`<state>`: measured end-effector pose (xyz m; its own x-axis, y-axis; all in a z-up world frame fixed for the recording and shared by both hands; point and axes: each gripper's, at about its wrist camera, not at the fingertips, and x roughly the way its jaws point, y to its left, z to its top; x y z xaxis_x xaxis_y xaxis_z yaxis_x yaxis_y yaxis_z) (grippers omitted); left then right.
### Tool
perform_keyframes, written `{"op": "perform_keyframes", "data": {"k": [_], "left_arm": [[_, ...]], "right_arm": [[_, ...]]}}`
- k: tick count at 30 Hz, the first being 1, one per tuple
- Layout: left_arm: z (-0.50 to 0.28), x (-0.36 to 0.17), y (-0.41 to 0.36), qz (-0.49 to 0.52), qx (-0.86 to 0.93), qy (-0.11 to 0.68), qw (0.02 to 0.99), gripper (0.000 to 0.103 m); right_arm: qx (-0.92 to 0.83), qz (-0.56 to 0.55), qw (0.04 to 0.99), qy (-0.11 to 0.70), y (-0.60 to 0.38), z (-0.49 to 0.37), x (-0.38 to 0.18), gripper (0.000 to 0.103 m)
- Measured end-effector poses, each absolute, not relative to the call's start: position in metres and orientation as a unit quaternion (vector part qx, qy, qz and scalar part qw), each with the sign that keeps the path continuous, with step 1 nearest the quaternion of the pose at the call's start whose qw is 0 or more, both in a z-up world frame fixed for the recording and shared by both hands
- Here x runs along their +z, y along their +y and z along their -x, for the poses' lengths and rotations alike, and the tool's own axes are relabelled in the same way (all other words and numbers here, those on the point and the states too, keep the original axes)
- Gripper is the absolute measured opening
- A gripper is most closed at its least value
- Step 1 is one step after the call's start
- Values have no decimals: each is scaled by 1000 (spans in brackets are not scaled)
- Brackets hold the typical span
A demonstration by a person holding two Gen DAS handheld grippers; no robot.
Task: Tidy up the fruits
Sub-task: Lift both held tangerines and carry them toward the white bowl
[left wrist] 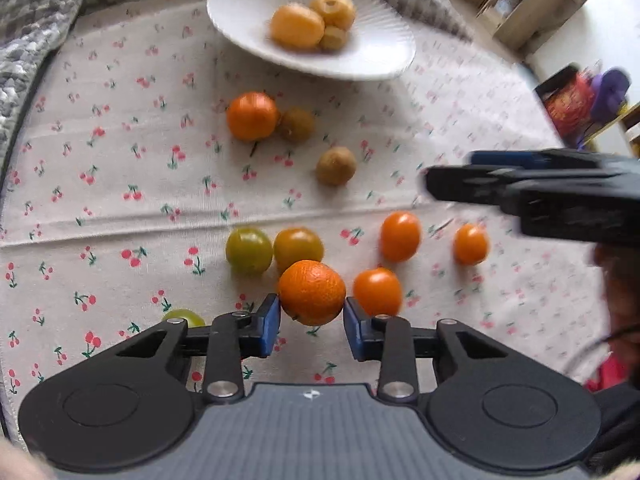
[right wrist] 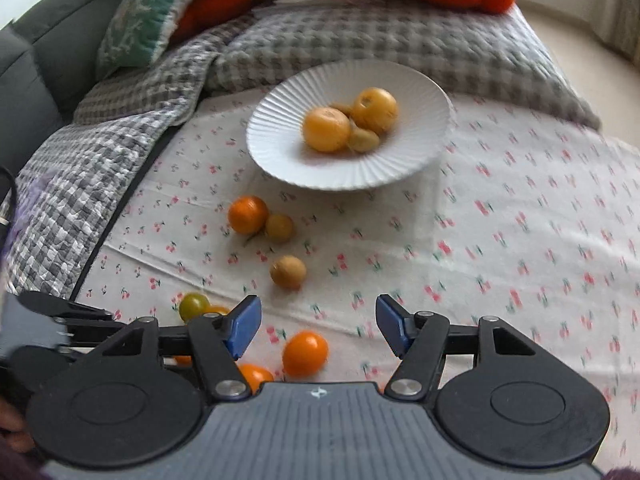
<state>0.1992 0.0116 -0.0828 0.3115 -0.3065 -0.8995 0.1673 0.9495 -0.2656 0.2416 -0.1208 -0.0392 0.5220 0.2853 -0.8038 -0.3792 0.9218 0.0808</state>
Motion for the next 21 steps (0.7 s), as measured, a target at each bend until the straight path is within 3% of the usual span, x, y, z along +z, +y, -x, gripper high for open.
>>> {"op": "perform_keyframes", "data": {"k": [7,21], "left_arm": [[-201,-53,53,86,-74,507,854,30],[-224,-60,81,123,10,503,855,30]], "right_arm": [[241,148,872,400,-86,-252,-55,52],[292,223,864,344,-31,-282,-74,48]]}}
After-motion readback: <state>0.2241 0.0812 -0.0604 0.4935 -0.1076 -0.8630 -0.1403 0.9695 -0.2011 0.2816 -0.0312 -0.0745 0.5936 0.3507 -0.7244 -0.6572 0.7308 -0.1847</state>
